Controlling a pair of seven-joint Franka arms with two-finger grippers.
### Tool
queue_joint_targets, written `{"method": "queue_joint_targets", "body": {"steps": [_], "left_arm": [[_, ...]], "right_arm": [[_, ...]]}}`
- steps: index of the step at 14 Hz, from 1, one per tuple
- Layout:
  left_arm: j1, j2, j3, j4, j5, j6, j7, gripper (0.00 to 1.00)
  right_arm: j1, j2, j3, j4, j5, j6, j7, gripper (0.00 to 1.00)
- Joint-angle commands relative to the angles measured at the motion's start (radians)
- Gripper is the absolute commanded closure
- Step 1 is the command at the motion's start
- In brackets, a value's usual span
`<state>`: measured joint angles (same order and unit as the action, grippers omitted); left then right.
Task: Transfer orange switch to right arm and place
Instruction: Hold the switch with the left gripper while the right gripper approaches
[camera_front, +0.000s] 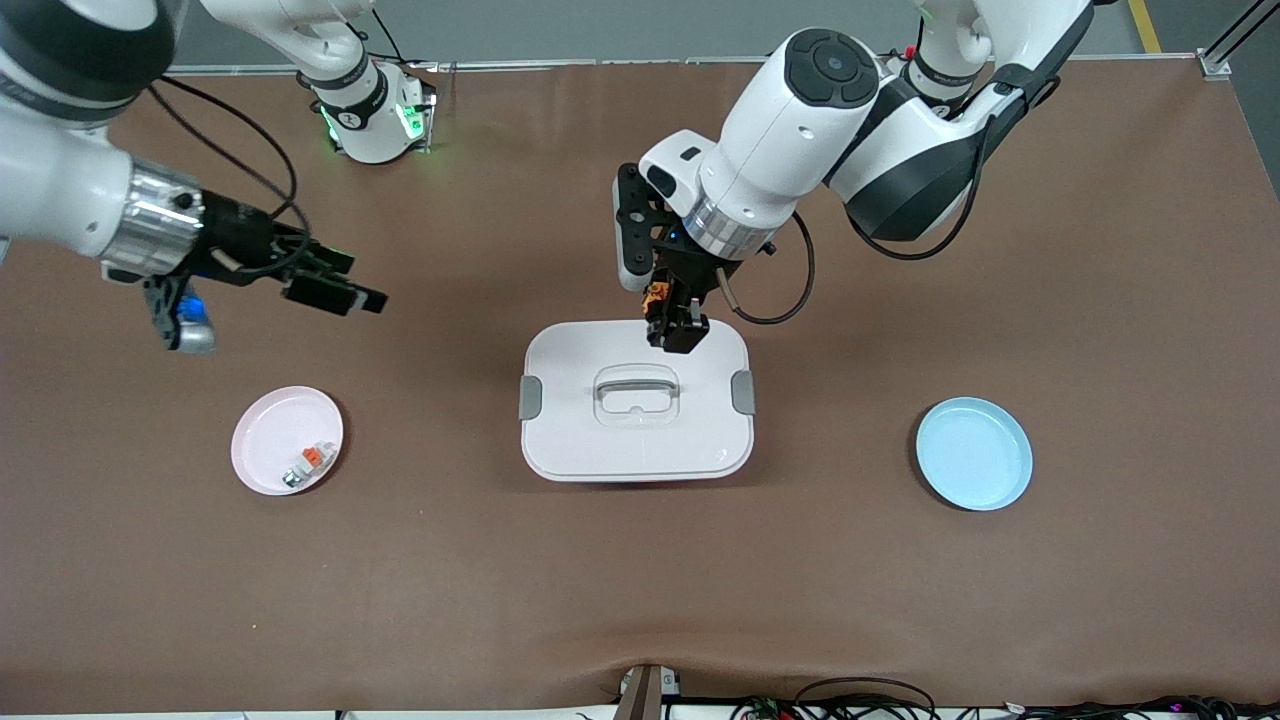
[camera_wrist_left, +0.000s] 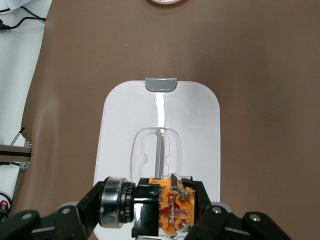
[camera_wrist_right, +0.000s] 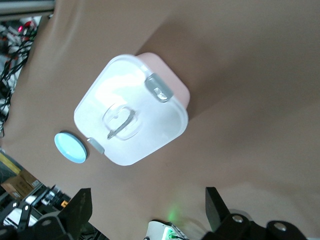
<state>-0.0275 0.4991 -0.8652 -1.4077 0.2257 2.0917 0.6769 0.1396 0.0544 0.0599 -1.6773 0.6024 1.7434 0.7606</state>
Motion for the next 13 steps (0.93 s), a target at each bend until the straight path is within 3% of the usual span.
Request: {"method": "queue_joint_targets", "body": {"steps": [1,5,13], "left_arm": [[0.001,0.009,-0.011,0.015,-0.002,0.004,-0.005,1.00],[0.004,0.012,-0.011,0.015,0.003,0.004,-0.002,1.00],[0.006,0.009,-0.011,0.013,0.001,0.004,-0.002,1.00]], "right_arm": [[0.028,-0.015,-0.009,-0.001,0.011,0.022,-0.189,0.00],[0.043,-0.007,-0.002,0.019,0.028,0.065,-0.343,0.00],[0.162,0.025,0.004,0.016,0.034,0.343,-0.445,0.00]]}}
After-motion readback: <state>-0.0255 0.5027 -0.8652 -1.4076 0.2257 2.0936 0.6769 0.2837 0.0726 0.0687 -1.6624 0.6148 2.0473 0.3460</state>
